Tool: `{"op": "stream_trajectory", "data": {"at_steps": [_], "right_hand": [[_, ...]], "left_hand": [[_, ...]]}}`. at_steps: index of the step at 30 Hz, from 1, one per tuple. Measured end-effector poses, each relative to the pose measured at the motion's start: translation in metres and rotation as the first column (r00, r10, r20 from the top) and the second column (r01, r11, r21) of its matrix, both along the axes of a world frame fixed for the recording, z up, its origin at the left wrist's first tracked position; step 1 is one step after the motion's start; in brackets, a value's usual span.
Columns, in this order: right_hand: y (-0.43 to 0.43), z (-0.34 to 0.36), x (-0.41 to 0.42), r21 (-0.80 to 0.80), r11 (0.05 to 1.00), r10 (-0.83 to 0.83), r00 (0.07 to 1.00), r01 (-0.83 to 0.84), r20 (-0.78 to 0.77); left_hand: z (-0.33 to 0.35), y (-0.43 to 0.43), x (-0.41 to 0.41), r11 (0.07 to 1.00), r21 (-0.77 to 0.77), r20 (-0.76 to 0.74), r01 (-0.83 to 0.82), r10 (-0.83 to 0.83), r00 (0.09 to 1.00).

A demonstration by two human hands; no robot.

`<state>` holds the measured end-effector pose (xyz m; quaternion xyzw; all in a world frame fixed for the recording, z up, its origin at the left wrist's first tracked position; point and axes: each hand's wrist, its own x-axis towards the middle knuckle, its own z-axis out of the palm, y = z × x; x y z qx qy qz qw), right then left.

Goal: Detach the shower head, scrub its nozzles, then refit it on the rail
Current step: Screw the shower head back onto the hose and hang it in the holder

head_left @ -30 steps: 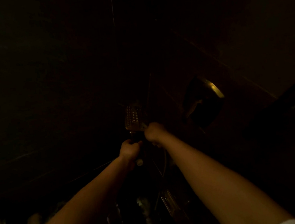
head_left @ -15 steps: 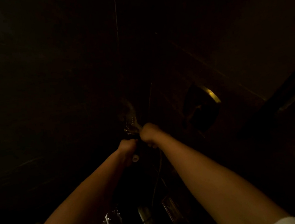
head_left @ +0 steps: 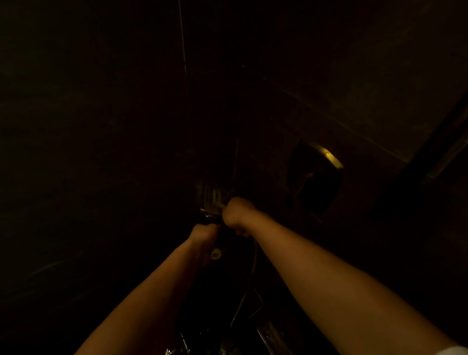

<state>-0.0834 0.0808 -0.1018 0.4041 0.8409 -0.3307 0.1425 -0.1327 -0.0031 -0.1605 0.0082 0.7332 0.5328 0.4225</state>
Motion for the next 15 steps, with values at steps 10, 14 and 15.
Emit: {"op": "stream_trajectory", "data": {"at_steps": [10, 14, 15], "right_hand": [[0.031, -0.003, 0.02, -0.027, 0.999, -0.032, 0.999, 0.033, 0.031], [0.058, -0.004, 0.032, -0.033, 0.997, -0.064, 0.997, 0.065, 0.04], [0.065, -0.004, 0.035, -0.037, 0.997, -0.069, 0.997, 0.071, 0.042]], "left_hand": [[0.008, 0.019, 0.009, 0.992, 0.123, 0.079, -0.004, -0.006, 0.997], [0.007, 0.048, 0.016, 0.989, 0.146, 0.148, 0.0, -0.021, 0.989], [0.007, 0.057, 0.018, 0.989, 0.148, 0.152, 0.004, -0.027, 0.988]]}}
